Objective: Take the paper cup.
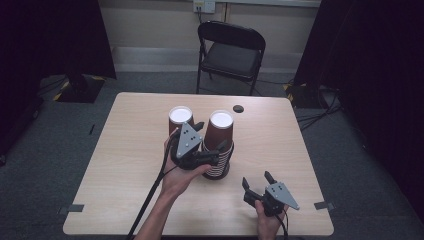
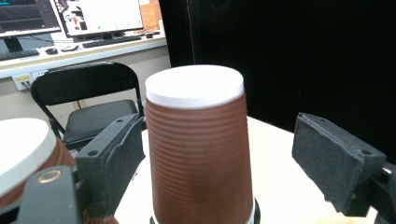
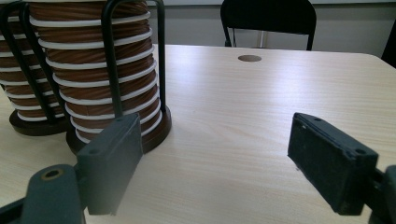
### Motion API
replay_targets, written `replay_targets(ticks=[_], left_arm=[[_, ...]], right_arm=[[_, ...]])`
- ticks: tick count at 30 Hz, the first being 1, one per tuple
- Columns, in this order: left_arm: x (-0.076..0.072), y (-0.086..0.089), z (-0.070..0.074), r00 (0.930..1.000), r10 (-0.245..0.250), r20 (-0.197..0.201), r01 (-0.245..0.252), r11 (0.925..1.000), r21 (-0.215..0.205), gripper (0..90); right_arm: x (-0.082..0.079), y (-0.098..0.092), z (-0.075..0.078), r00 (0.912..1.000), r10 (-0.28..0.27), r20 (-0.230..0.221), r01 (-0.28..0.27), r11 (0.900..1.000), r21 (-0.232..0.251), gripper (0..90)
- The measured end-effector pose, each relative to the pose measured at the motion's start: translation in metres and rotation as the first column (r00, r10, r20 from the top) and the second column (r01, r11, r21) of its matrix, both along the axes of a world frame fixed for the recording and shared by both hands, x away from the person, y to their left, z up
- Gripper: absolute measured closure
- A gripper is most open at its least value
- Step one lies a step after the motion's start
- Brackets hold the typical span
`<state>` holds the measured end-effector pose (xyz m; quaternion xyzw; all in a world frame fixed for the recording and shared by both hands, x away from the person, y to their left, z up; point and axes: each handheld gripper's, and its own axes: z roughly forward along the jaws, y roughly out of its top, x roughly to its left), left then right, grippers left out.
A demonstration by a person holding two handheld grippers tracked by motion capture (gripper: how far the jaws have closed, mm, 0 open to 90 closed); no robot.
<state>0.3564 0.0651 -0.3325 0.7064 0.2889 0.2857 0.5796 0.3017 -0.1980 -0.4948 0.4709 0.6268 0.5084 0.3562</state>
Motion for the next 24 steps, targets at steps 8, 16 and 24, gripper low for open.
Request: replay_targets(ticks=[8,16,24], left_arm=[[0.01,-0.005,0.01,0.9999,0.01,-0.006,-0.01,0.9998,-0.017,16.1],[0.02,-0.018,0.017,0.9996,0.026,-0.009,-0.026,0.9997,0.001,16.4],[0.031,-0.026,0.013,0.9983,0.046,-0.036,-0.045,0.9987,0.022,16.1]], right_arm=[[0.0,0.0,0.0,1.0,-0.001,0.001,0.001,1.0,-0.002,17.0],[0.0,0.0,0.0,1.0,0.004,0.0,-0.004,1.0,-0.001,17.0],[0.0,0.0,0.0,1.0,0.005,0.002,-0.005,1.0,0.001,17.0]])
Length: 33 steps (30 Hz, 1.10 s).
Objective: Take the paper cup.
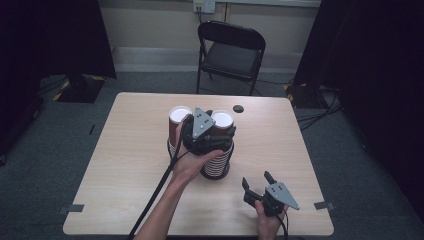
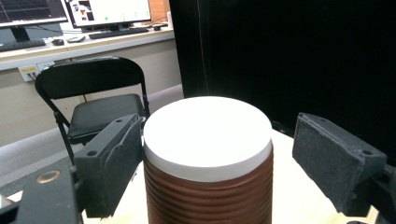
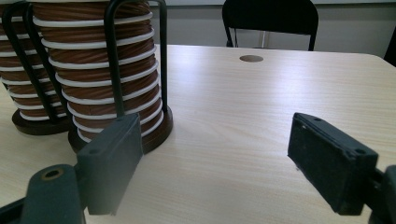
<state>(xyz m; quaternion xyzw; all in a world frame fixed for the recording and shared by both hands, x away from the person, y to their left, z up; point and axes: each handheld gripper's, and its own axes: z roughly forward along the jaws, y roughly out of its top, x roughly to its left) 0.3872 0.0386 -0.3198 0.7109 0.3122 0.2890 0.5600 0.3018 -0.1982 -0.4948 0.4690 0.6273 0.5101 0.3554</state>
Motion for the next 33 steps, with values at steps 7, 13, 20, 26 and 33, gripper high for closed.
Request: replay_targets(ticks=[7,13,20,26,33], left_arm=[[0.008,-0.003,-0.006,0.9987,0.012,-0.049,-0.01,0.9993,0.035,16.1],[0.012,-0.01,-0.013,0.9994,0.029,-0.02,-0.027,0.9924,0.121,16.4],[0.017,-0.013,-0.018,0.9978,0.028,-0.06,-0.022,0.994,0.108,17.8],[0.018,-0.012,-0.019,0.997,0.028,-0.072,-0.022,0.9964,0.082,19.1],[0.018,-0.011,-0.017,0.9969,0.033,-0.071,-0.029,0.998,0.056,19.3]], right_arm=[[0.0,0.0,0.0,1.0,0.002,0.001,-0.002,1.0,-0.002,17.0],[0.0,0.0,0.0,1.0,0.006,0.004,-0.006,1.0,-0.001,17.0],[-0.001,0.002,0.0,1.0,0.009,0.004,-0.009,1.0,-0.015,17.0],[-0.001,0.002,0.0,0.9999,0.012,0.007,-0.012,1.0,-0.012,17.0],[-0.001,0.001,0.0,0.9999,0.011,0.007,-0.011,1.0,-0.009,17.0]])
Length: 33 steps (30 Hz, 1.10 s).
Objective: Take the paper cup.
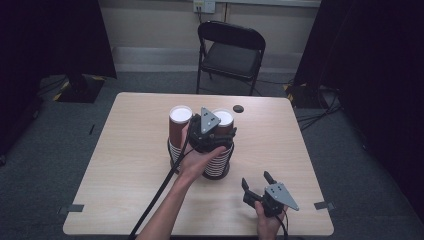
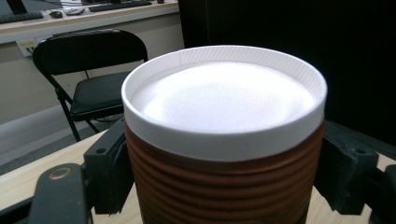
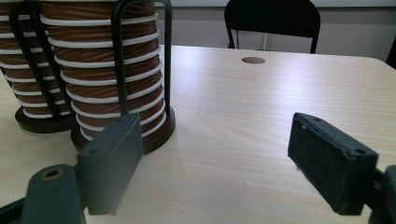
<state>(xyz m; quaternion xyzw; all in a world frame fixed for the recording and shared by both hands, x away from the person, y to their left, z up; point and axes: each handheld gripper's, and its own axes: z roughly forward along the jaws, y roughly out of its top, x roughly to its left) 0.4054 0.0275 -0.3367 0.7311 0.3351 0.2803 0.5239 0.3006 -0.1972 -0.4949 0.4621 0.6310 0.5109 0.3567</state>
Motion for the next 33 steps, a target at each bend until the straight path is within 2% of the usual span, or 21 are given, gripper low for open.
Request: replay_targets(ticks=[6,10,12,22,33], left_arm=[[-0.002,0.001,0.003,0.9996,-0.003,0.029,0.003,0.9997,-0.026,19.3],[-0.003,0.005,0.006,0.9996,-0.01,0.027,0.012,0.9984,-0.056,19.4],[-0.003,0.004,0.006,0.9995,-0.012,0.031,0.014,0.9988,-0.047,19.4],[-0.003,0.008,0.013,0.9988,-0.028,0.04,0.031,0.9963,-0.08,19.4],[-0.007,0.014,0.022,0.9964,-0.024,0.081,0.036,0.9874,-0.154,19.4]], right_arm=[[0.0,0.0,0.0,1.0,-0.001,0.007,0.001,1.0,0.004,17.0],[0.0,0.0,0.0,1.0,0.002,0.006,-0.002,1.0,0.001,17.0],[0.0,0.0,0.0,1.0,0.006,0.007,-0.006,1.0,0.003,16.9],[-0.001,-0.001,0.0,1.0,0.004,0.008,-0.004,1.0,0.01,17.0],[0.0,-0.001,0.0,0.9999,0.007,0.008,-0.007,1.0,0.004,16.9]])
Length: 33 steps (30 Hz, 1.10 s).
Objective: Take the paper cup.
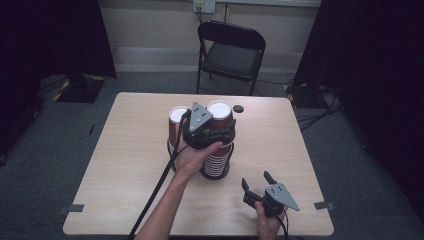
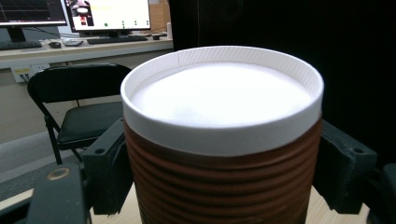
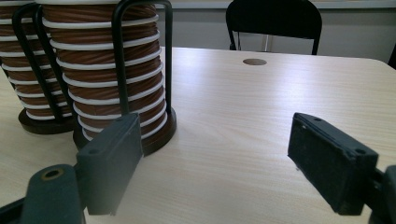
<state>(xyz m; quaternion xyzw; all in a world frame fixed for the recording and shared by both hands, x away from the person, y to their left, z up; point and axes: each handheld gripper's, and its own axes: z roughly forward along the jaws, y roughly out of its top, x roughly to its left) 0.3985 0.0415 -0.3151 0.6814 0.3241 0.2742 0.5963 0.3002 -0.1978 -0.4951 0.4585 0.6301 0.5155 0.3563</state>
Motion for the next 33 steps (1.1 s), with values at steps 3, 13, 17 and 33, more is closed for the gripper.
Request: replay_targets(ticks=[3,13,17,33], left_arm=[[-0.001,0.001,0.002,1.0,0.0,0.007,0.0,0.9999,-0.01,19.4],[-0.006,0.002,0.014,0.9982,-0.005,0.059,0.006,0.9998,-0.02,19.5],[-0.004,0.008,0.017,0.9984,0.005,0.056,-0.003,0.9991,-0.042,19.5],[-0.014,0.028,0.031,0.9967,-0.028,0.076,0.036,0.9946,-0.098,19.5]], right_arm=[[0.0,0.0,0.0,1.0,0.001,-0.002,-0.001,1.0,0.002,16.9],[0.0,0.0,0.0,1.0,0.0,0.0,0.0,1.0,0.002,17.0],[-0.001,0.0,0.0,1.0,-0.002,0.003,0.002,1.0,0.002,17.0],[-0.001,0.0,0.0,1.0,-0.002,0.003,0.002,1.0,0.002,17.0]])
